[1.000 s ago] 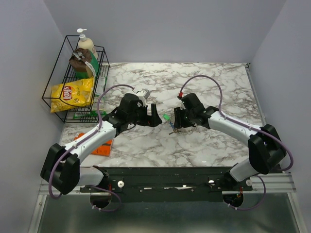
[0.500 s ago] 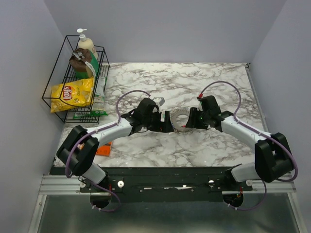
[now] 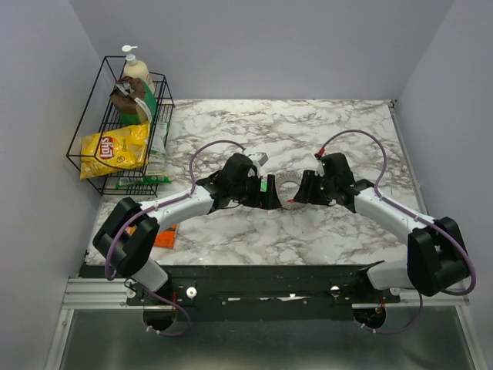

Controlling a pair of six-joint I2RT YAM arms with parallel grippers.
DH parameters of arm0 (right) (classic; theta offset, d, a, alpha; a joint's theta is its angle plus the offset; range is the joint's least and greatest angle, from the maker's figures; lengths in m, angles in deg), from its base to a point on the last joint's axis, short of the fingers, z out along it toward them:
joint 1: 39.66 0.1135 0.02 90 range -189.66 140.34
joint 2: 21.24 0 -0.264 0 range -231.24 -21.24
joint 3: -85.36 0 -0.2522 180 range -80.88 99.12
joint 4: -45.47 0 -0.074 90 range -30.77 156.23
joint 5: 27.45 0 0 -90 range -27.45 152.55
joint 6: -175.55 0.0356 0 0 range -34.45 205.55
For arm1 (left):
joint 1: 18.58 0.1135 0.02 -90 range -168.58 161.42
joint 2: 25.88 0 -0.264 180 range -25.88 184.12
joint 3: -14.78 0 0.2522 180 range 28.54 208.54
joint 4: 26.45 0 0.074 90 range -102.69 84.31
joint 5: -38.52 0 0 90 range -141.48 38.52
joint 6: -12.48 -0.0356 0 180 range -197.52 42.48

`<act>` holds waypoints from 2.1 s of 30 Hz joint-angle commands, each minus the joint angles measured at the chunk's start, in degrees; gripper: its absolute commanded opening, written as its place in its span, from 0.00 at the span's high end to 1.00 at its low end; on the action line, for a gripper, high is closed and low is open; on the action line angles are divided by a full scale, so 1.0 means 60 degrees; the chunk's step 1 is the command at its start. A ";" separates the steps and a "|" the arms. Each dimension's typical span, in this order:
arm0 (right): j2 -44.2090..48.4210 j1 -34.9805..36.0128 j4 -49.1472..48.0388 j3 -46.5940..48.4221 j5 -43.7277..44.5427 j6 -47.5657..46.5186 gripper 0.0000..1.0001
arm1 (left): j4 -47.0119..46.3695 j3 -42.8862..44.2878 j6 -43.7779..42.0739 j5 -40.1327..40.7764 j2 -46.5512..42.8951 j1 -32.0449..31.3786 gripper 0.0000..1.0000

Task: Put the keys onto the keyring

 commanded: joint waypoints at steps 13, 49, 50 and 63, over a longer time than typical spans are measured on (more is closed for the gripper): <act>0.0760 0.0008 -0.0273 -0.0567 -0.0056 0.0035 0.40 | 0.0686 0.0254 -0.0370 0.0977 -0.0904 -0.0079 0.05; -0.0441 0.0022 -0.0434 0.0122 -0.0422 0.0035 0.38 | 0.1682 0.0386 -0.1308 0.1944 -0.1051 -0.0079 0.05; -0.0455 0.0022 -0.0449 0.0107 -0.0422 0.0035 0.38 | 0.1668 0.0372 -0.1308 0.1974 -0.1051 -0.0079 0.05; -0.0499 0.0022 -0.0449 0.0209 -0.0393 0.0035 0.38 | 0.1449 0.0210 -0.1191 0.1857 -0.0905 -0.0079 0.05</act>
